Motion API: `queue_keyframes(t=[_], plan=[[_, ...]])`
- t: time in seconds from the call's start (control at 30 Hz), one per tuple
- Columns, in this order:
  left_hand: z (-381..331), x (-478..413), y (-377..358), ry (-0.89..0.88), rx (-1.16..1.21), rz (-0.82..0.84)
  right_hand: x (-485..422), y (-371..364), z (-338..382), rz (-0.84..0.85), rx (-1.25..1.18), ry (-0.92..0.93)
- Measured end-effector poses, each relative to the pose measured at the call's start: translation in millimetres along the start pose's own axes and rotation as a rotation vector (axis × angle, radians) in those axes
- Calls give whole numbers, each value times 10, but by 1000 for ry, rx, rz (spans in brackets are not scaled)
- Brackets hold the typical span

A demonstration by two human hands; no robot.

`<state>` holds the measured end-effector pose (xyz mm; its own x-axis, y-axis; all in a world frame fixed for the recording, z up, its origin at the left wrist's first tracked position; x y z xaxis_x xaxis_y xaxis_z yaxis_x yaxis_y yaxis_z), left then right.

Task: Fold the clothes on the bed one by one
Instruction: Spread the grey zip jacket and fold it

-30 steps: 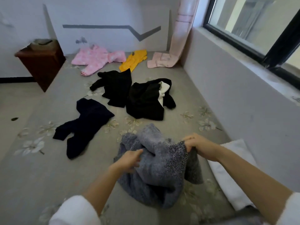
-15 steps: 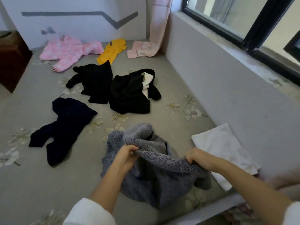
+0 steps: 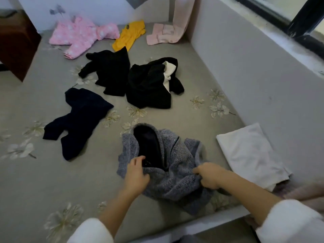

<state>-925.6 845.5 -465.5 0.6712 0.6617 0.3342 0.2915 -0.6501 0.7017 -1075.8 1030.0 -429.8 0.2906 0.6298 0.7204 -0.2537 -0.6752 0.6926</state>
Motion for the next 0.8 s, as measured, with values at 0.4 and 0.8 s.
queue_keyframes(t=[0.4,0.8], plan=[[-125,455,-1209,143,-317,1022,513,-115,-1330,-395,-783,-696],[325,-759,-213,337,348,43,279,-108,-1371,-580,-1208,-754]])
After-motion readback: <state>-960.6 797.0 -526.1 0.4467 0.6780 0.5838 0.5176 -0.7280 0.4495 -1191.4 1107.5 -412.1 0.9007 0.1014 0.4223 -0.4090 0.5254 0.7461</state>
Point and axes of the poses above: each hand's wrist, its own x-axis away from the middle knuckle, its own y-axis out of the back of the hand, z = x × y, the point moved 10 cm from there along -x, towards the middle knuckle, and after that the axes turned 6 degrees about x, right-handed, at the moved point
